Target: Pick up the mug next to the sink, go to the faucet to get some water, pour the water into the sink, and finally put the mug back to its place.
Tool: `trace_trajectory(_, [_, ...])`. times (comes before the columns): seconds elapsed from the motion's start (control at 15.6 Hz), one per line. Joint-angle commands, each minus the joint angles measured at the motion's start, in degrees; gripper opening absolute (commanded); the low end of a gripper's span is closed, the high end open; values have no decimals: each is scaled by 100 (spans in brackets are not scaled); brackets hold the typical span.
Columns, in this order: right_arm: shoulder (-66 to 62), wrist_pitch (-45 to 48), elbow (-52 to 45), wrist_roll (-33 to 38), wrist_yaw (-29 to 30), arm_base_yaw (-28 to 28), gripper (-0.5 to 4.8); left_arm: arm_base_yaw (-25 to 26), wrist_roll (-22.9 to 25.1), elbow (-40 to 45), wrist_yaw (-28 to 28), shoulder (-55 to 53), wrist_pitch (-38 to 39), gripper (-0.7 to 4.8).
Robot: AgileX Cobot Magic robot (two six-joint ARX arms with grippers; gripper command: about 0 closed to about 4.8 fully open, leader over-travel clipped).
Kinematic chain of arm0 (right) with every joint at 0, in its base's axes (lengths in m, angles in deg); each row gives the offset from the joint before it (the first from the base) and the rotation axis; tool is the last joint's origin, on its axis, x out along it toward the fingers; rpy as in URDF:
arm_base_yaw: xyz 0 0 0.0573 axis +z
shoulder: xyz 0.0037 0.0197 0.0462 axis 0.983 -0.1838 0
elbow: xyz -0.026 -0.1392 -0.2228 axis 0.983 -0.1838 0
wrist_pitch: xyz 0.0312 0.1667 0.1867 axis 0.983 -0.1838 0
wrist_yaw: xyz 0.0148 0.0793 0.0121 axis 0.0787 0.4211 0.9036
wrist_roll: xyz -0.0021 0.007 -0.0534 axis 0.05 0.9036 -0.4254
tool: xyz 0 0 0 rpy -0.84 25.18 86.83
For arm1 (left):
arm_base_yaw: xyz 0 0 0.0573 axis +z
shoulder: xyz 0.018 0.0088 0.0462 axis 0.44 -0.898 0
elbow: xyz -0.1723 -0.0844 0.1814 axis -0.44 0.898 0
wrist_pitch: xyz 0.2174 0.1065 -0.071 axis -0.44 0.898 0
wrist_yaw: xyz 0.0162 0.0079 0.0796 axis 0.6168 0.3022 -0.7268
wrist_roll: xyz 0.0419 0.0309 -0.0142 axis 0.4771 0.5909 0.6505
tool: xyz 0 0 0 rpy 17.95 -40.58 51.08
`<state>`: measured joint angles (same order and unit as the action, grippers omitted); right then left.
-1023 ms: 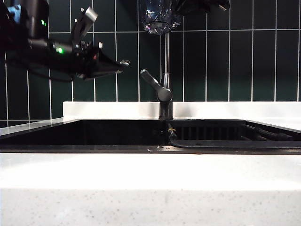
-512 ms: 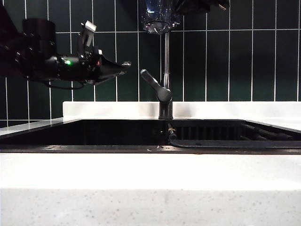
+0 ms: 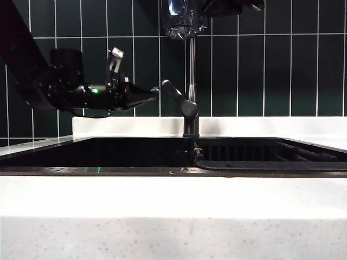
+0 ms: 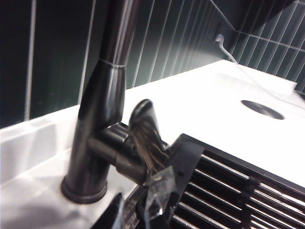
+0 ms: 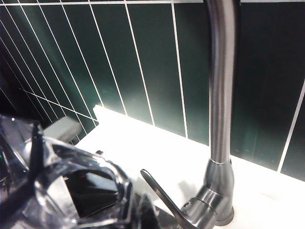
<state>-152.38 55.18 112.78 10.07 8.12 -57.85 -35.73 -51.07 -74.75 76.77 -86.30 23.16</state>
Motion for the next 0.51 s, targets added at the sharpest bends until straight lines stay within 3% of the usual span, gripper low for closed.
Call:
trace_trajectory(0.06, [42, 164, 35, -11, 15, 2, -3, 4, -232, -511, 321, -356, -68, 83])
trace_trajectory(0.26, [42, 179, 35, -13, 15, 2, -3, 2, -278, -894, 367, -529, 17, 95])
trace_trajectory(0.38, [42, 184, 35, -11, 15, 2, -3, 0, -286, -1150, 374, -592, 96, 157])
trace_trajectory(0.51, [44, 186, 35, -13, 15, 2, -3, -4, -249, -1259, 415, -610, 280, 157])
